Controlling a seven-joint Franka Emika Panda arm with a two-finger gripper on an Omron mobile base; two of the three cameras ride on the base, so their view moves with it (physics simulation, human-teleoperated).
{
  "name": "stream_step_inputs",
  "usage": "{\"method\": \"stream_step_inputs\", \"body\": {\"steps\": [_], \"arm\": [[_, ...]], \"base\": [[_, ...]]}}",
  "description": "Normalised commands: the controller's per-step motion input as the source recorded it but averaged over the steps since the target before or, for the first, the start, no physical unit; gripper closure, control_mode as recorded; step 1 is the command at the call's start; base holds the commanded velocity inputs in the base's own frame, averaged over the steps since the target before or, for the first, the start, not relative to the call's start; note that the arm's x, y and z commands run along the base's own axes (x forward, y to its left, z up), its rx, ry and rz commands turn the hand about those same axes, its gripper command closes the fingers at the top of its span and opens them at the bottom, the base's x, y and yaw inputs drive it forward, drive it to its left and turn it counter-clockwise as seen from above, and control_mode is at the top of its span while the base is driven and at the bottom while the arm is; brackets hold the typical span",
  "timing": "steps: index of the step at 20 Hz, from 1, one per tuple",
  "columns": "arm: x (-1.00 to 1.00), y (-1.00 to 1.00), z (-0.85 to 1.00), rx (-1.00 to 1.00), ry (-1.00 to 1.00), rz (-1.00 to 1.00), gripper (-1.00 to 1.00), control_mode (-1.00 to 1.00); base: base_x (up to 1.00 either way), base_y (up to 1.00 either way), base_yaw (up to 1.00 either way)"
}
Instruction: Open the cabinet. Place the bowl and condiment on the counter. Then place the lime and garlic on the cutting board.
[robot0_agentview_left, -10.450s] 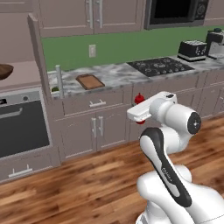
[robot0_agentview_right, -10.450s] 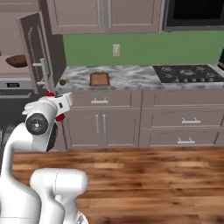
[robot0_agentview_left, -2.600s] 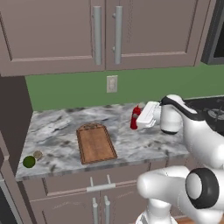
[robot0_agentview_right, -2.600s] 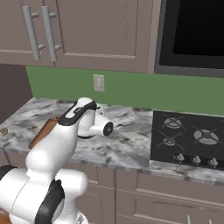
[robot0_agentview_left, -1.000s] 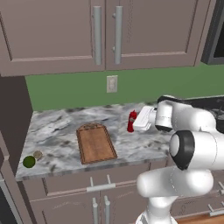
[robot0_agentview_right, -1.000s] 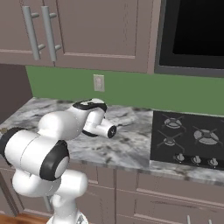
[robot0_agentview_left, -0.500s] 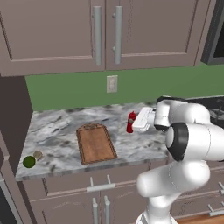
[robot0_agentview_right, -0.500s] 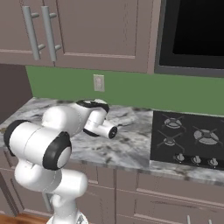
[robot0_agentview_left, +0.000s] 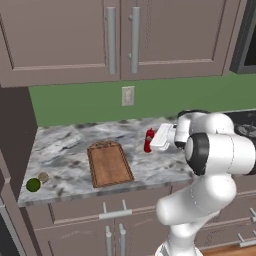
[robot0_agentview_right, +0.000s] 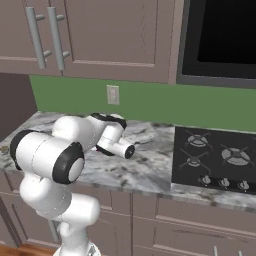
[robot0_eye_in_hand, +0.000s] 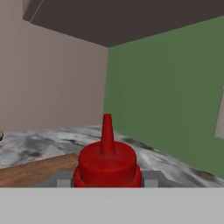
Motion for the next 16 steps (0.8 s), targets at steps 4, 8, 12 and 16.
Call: {"method": "stream_step_inputs", "body": {"steps": [4, 8, 12, 16], "arm": [[0.14, 0.00, -0.14, 0.00, 0.00, 0.00, 1.00, -1.00], [0.13, 0.00, -0.15, 0.00, 0.00, 0.00, 1.00, -1.00], [0.11, 0.00, -0.14, 0.00, 0.00, 0.00, 1.00, -1.00], [0.11, 0.00, -0.12, 0.00, 0.00, 0.00, 1.00, -1.00]], "base": [[0.00, 0.00, 0.00], [0.00, 0.00, 0.00], [0.00, 0.00, 0.00], [0.00, 0.00, 0.00]]}}
